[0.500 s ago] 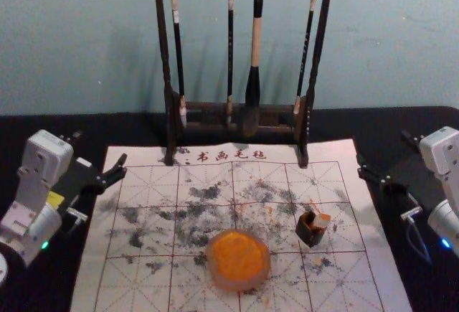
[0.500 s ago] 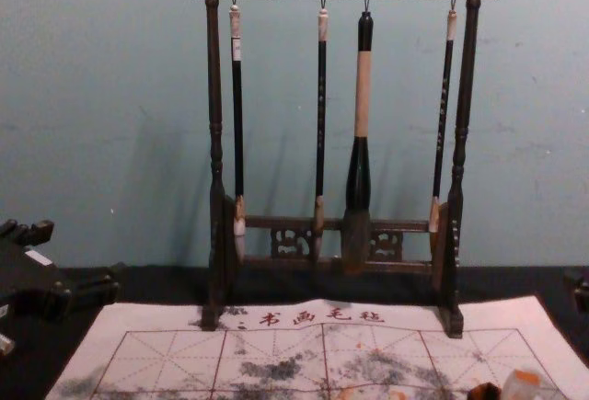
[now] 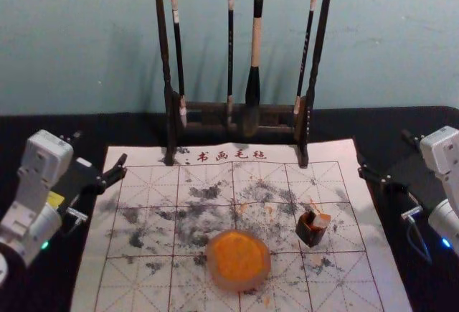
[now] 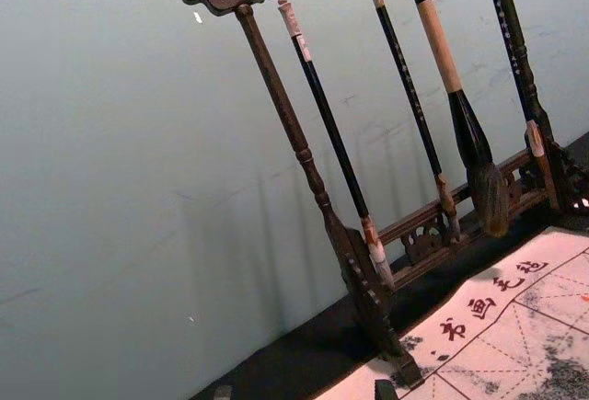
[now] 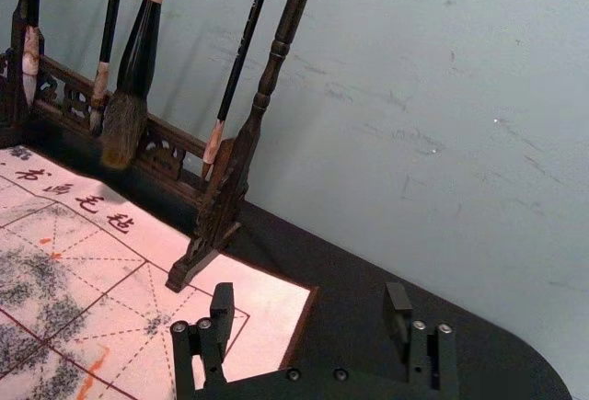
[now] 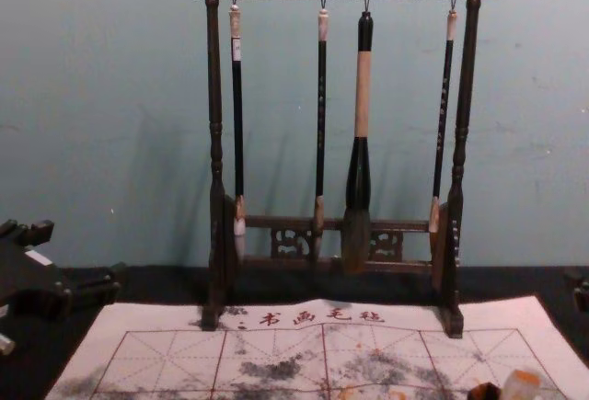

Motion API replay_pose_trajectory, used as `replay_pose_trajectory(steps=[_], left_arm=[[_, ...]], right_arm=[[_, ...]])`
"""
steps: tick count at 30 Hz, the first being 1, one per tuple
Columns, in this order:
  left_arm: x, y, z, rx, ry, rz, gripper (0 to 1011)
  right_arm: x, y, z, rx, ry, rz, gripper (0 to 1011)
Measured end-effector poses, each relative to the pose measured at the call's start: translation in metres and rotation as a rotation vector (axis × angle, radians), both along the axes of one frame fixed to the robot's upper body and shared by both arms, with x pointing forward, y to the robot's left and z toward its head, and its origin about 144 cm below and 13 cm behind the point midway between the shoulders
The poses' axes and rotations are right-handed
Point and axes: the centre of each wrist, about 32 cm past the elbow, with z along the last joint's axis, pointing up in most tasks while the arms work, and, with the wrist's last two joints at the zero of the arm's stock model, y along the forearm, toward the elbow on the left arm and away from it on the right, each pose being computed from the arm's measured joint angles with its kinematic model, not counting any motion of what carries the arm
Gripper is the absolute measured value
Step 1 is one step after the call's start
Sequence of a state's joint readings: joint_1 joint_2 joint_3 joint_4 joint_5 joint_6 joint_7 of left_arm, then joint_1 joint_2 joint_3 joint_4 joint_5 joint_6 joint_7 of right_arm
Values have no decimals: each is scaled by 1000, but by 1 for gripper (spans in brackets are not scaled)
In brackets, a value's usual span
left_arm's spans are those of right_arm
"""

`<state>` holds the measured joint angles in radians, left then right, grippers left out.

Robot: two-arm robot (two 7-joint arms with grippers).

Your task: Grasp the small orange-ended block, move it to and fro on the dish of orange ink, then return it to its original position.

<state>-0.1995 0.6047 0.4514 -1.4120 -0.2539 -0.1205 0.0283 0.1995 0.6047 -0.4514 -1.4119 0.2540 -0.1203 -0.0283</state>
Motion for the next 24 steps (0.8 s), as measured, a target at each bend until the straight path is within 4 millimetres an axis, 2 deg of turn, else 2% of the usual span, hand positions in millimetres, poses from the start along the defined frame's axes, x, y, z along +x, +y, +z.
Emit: replay_pose_trajectory(steps=[24], left_arm=[[0, 0, 0, 0, 0, 0, 1002]], right_arm=[[0, 0, 0, 0, 0, 0, 1000]])
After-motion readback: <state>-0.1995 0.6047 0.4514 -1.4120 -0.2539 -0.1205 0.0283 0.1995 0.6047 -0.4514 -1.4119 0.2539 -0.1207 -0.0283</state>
